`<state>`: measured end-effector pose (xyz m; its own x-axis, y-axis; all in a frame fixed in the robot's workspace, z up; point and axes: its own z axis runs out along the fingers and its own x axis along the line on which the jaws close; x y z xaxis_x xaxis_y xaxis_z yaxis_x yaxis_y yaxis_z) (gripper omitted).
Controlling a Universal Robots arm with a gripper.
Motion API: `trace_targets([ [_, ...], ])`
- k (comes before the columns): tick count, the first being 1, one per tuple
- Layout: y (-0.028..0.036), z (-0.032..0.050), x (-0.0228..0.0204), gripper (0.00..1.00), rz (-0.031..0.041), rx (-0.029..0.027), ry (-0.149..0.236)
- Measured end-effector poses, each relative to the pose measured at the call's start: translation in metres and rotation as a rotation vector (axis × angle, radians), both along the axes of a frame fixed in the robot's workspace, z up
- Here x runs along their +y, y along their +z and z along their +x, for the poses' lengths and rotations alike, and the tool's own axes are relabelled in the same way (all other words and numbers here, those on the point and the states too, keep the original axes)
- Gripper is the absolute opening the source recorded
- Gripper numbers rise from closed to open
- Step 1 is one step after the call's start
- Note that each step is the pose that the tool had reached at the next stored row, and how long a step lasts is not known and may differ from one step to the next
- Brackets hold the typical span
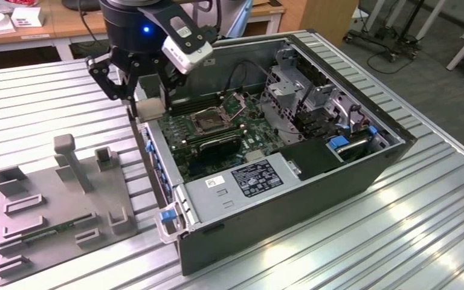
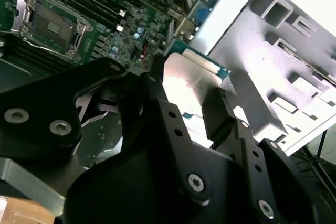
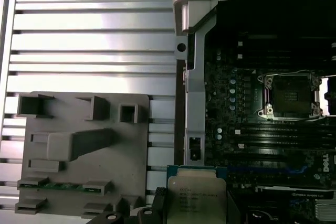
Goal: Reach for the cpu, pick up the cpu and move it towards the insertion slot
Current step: 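Pick up the cpu and move it towards the insertion slot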
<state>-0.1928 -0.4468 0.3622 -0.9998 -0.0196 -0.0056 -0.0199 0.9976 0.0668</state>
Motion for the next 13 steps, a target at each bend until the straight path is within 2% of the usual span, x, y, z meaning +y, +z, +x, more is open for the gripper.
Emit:
trace_targets([
  [13, -0.0002, 0.0254, 0.0, 0.54, 0.0, 0.0, 0.0],
])
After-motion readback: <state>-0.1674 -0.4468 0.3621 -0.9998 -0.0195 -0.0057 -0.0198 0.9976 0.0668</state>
